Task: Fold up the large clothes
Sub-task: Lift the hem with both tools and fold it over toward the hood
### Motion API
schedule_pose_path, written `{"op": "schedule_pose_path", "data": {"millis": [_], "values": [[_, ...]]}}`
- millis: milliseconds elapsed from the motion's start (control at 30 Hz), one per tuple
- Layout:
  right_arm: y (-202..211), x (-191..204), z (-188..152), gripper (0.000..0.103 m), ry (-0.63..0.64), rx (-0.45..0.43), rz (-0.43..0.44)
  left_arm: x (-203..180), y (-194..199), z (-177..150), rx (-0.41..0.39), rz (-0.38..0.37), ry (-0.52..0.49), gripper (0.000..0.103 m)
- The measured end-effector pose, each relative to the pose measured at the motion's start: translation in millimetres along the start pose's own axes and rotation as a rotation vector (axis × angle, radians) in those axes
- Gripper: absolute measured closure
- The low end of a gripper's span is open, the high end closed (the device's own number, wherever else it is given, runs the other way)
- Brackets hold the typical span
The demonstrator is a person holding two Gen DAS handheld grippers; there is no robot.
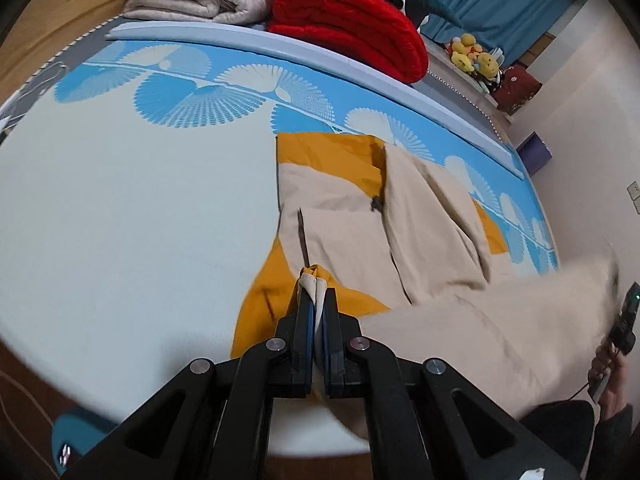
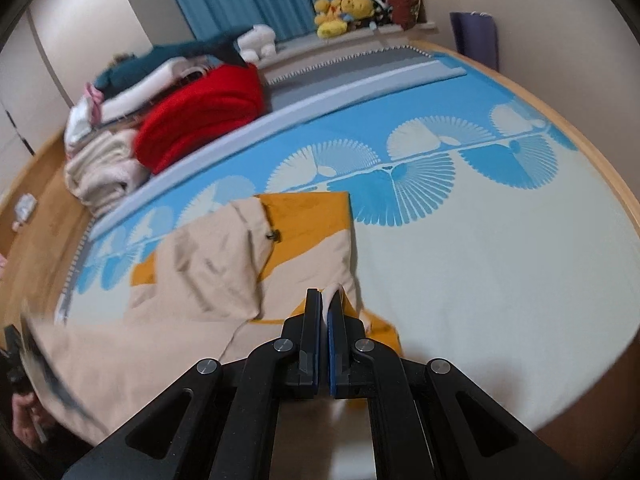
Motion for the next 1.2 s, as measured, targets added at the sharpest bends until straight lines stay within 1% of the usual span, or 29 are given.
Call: {"op": "schedule_pose_path", "data": {"millis": [67,133,167,200,233,300,333,400,467,500,533,633,667,700,733,767,833,900,933,1067,1133,1200], "values": [[-29.0,-2.7,4.8,0.1,0.023,0.008,-0.018,10.3,-24.4,5.5,0.008,-0.011,0.032,0.101],[-60.1,-6.2,1.4,0.1,0.044,0.024,-0.044,20.0,-47.1,4.2,0.064,-0.021,0.1,0.101],[-75.9,-9.6,-3.0,0.1,0.046,0.056,-0.062,22.2,-53.2,4.4,0.082,-0.015,0.116,0.101],[-87.8,-11.9,-5.6,0.1,0.045,0.088,-0.078,22.8,-58.3,4.8,0.096,-0.004,0.122,0.101],[-95.1,-13.1,-4.7,0.1,0.039,0.096,-0.079,22.3,-65.5,4.6,0.116,0.009,0.12,0.101],[-107.8,-13.8,1.5,0.1,0.03,0.105,-0.075,22.2,-71.9,6.5,0.128,0.03,0.104,0.101],[-112.2,-14.0,4.1,0.1,0.025,0.106,-0.076,23.4,-75.3,7.8,0.133,0.041,0.101,0.101],[-121.3,-14.1,6.8,0.1,0.016,0.11,-0.078,29.6,-80.8,7.8,0.15,0.039,0.128,0.098],[-129.7,-14.5,7.6,0.099,0.003,0.118,-0.079,38.3,-84.5,6.8,0.17,0.034,0.158,0.09],[-134.0,-17.1,8.1,0.099,-0.015,0.122,-0.077,42.8,-84.3,6.4,0.173,0.04,0.177,0.088],[-134.7,-19.1,9.0,0.093,-0.041,0.119,-0.061,50.1,-81.6,6.4,0.165,0.05,0.206,0.084],[-126.3,-30.6,19.5,0.09,-0.135,0.057,-0.021,64.9,-70.4,10.8,0.125,0.061,0.253,0.077],[-121.7,-38.2,22.3,0.089,-0.172,0.038,-0.014,71.1,-65.4,10.6,0.11,0.069,0.267,0.075],[-118.7,-44.5,23.5,0.085,-0.204,0.029,-0.011,75.8,-61.9,9.3,0.103,0.082,0.276,0.075],[-115.5,-51.9,23.0,0.08,-0.236,0.022,-0.01,83.3,-58.9,5.4,0.108,0.11,0.284,0.074],[-114.1,-58.3,20.5,0.078,-0.252,0.026,-0.02,88.2,-58.5,1.5,0.12,0.125,0.294,0.073],[-116.6,-64.5,13.8,0.075,-0.24,0.058,-0.045,97.6,-61.1,-9.7,0.167,0.149,0.322,0.07],[-124.0,-64.8,2.9,0.073,-0.211,0.117,-0.047,102.1,-64.3,-18.4,0.206,0.162,0.328,0.07],[-131.2,-62.4,-6.2,0.071,-0.191,0.167,-0.04,102.1,-66.3,-23.4,0.228,0.164,0.324,0.069],[-148.6,-48.9,-31.5,0.069,-0.111,0.281,-0.028,87.2,-69.7,-27.1,0.246,0.153,0.27,0.062],[-154.4,-41.7,-36.4,0.068,-0.074,0.301,-0.034,79.0,-71.8,-26.3,0.243,0.151,0.244,0.06],[-158.5,-37.6,-36.4,0.067,-0.065,0.305,-0.033,71.4,-73.9,-23.4,0.236,0.147,0.229,0.06]]}}
Point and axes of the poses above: each gripper's, at about its wrist camera, not at the fingertips, and y roughly against the way its jaws point, x to its left, z to its top, the point moved 8 cm from there along -y, roughly the way its jaws point, and after that the axes turned 2 degrees about -y, right-handed, at the moved point
